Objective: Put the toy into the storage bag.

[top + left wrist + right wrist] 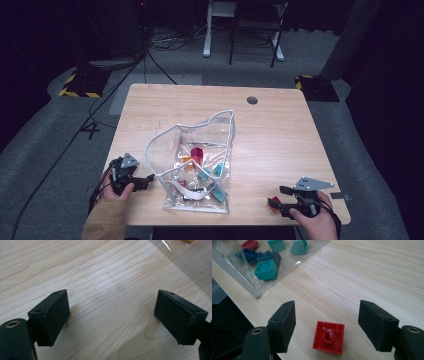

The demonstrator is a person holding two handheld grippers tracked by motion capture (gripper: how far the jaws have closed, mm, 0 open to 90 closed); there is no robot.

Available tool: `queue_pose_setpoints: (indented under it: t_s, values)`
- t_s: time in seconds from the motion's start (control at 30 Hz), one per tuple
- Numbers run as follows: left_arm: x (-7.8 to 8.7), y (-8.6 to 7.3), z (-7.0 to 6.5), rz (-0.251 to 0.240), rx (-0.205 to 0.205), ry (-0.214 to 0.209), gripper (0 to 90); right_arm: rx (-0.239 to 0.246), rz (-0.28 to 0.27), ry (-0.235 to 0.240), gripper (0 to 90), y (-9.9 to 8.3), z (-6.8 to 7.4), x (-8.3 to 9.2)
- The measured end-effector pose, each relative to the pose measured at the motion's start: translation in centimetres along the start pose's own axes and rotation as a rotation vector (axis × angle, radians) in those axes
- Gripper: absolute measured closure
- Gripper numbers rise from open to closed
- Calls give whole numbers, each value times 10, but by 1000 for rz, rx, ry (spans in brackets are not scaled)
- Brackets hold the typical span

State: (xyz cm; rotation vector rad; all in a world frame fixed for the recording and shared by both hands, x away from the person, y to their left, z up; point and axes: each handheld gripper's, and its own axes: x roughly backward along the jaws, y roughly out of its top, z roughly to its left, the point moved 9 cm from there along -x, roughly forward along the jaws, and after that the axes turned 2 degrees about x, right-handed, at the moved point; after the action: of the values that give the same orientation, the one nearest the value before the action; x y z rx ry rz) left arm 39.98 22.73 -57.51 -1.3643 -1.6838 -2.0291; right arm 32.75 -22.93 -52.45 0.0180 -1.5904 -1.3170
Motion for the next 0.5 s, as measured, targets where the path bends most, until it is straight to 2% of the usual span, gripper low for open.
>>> queue_pose_setpoints:
  t_s: [0.1, 0.2, 0.27, 0.33, 0.4, 0.5]
  values:
    - [0, 0, 0, 0, -2, 2, 133, -2, 15, -5, 320, -7, 0, -5]
    - [0, 0, 0, 0, -2, 2, 133, 7, 35, -10, 381, -13, -1, -9]
    - [0, 0, 0, 0, -2, 2, 133, 23, 61, -30, 402, -18, -3, -12]
    - [0, 0, 0, -1, -1, 2, 133, 41, 79, -40, 467, -22, -5, -15]
    - [0, 0, 0, 0, -2, 2, 133, 55, 86, -44, 572, -24, -5, -15]
    - [0, 0, 0, -1, -2, 2, 133, 69, 87, -46, 591, -23, -5, -14]
